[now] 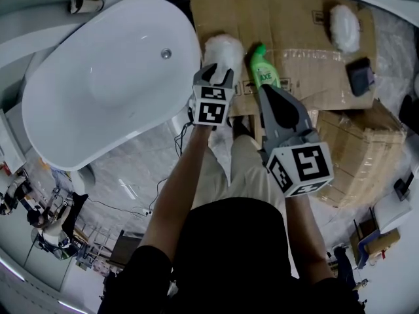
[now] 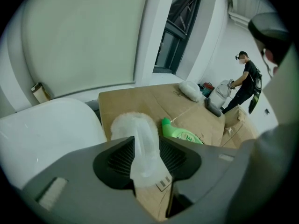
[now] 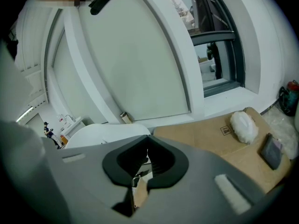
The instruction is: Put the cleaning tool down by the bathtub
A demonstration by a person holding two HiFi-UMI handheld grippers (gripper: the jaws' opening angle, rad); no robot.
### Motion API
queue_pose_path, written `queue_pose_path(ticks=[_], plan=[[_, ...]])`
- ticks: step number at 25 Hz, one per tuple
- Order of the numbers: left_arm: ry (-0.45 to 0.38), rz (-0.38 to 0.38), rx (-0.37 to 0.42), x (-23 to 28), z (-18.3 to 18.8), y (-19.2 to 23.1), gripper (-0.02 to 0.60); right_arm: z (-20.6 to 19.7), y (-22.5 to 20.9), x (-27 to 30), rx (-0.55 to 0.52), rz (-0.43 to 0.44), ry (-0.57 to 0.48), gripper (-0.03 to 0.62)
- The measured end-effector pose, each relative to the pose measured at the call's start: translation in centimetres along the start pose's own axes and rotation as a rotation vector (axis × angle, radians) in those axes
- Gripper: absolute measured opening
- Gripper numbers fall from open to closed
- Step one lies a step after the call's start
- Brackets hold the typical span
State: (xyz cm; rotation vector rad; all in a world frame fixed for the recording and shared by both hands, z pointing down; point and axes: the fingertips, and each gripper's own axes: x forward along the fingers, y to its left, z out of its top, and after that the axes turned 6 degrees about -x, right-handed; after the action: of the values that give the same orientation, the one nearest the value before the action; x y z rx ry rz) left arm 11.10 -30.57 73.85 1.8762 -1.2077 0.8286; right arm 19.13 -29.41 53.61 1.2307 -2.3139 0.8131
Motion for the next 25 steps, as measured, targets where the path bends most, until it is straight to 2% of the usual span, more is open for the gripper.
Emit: queue_pose_path(ticks=[13,18,25], plan=[[-0.025,0.002,0.107,-5.5,0.6,-2.5,0.159,1.1,-0.4,-2.8,-0.002,0.016,-0.038,0.008],[-0.02,-0.012,0.104,-7.3,0.0,-4.1,0.158,0.6,-0.6,-3.5,-0.005,0.01,-0.029,0.008],[-0.078,-0.029,0.085,-9.9,0.2,-4.0,0.152,0.1,0.3,-3.8,-0.016,-0.013,-0.028,0.008]])
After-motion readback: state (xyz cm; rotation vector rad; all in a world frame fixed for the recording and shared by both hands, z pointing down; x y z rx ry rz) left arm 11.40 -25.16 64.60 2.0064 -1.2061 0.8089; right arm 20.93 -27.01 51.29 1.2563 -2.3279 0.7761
